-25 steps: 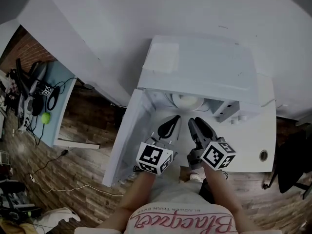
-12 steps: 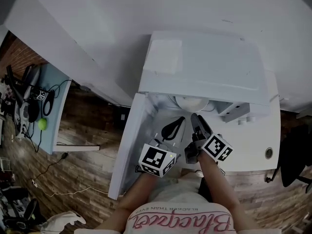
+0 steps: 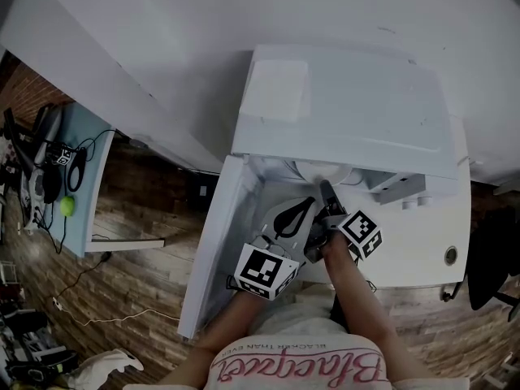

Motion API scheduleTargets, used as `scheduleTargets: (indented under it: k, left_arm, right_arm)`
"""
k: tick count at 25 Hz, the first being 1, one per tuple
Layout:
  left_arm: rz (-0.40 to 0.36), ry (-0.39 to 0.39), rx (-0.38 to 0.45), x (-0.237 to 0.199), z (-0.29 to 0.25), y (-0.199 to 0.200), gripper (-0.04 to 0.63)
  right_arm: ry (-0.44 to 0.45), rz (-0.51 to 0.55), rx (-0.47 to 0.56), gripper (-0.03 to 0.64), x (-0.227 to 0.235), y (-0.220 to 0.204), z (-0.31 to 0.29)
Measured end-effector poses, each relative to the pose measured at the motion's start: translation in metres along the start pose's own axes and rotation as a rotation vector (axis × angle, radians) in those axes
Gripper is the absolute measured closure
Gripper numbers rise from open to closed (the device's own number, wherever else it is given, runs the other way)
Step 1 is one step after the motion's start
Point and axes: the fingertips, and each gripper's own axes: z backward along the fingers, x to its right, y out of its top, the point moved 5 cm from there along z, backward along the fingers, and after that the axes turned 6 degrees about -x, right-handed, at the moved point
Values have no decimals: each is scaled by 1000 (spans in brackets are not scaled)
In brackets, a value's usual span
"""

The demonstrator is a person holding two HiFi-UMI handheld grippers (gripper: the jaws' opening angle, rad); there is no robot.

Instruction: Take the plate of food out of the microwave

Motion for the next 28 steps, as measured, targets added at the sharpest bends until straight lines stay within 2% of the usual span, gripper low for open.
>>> scheduleTargets:
  k: [8, 12, 15, 19, 28]
  left_arm:
    - [8, 14, 13, -8, 7, 7, 588]
    - [25, 36, 19, -16, 11, 8, 588]
    - [34, 44, 25, -19, 11, 8, 588]
    - [36, 51, 26, -20, 11, 5, 588]
    - [38, 63, 30, -21, 14, 6, 588]
  right_arm:
    - [-100, -130, 17, 393, 8, 6, -14]
    - [-151, -138, 13, 394, 8, 5, -15]
    - [-144, -128, 16, 394, 8, 5, -13]
    - [-139, -96, 5, 446, 5, 6, -8]
    - [-166, -154, -57, 496, 0, 10, -2]
